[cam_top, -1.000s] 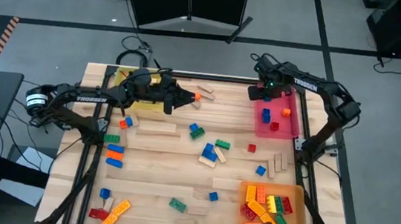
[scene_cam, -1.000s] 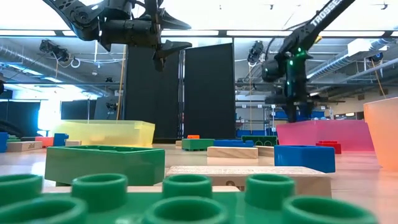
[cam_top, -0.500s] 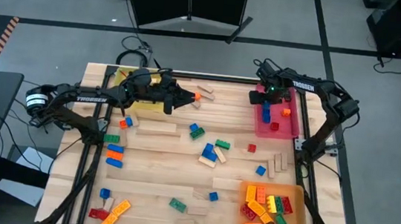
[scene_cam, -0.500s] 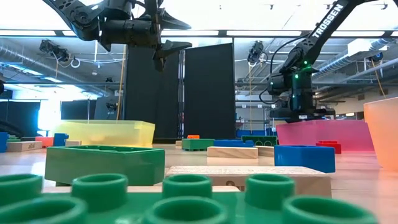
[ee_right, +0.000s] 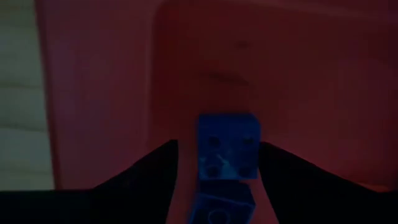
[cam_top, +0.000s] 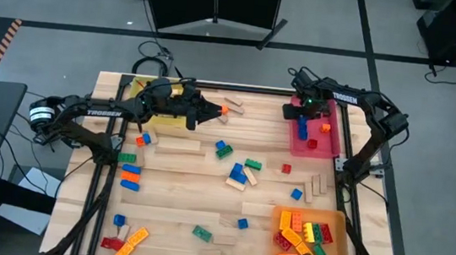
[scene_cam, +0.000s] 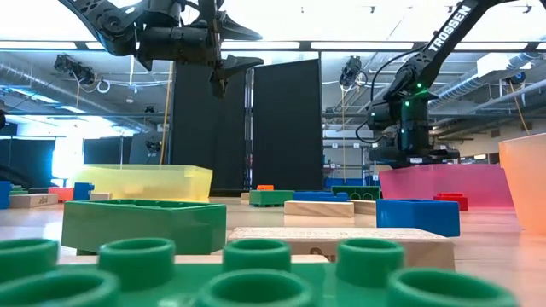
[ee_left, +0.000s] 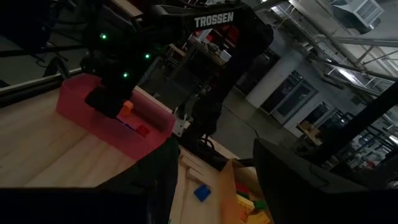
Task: Sort blocks by size
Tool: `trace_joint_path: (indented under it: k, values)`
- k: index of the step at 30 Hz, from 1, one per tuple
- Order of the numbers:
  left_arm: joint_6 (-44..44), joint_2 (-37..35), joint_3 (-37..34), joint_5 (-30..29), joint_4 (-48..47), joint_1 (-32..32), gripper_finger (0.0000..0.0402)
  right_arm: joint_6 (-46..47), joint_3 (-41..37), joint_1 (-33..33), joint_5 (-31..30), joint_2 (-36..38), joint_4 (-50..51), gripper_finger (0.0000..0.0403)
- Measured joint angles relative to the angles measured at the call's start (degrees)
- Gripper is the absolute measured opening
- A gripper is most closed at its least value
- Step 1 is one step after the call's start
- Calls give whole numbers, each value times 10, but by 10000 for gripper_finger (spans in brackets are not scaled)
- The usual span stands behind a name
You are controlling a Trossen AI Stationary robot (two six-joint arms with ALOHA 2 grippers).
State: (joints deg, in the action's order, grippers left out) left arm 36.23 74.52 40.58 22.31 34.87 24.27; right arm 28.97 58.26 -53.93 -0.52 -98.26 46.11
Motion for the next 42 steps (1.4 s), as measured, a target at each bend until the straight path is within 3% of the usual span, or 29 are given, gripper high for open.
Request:
trace_joint_path:
  k: [23,27,36,42]
  values:
    - [0,0,0,0,0,0,214,1,0,39,6,2,11,232]
    - [0,0,0,0,0,0,214,28,0,49,-17,12,18,234]
    - [0,0,0,0,0,0,214,53,0,52,-27,74,30,268]
    - [0,0,0,0,0,0,214,58,0,77,-11,154,76,276]
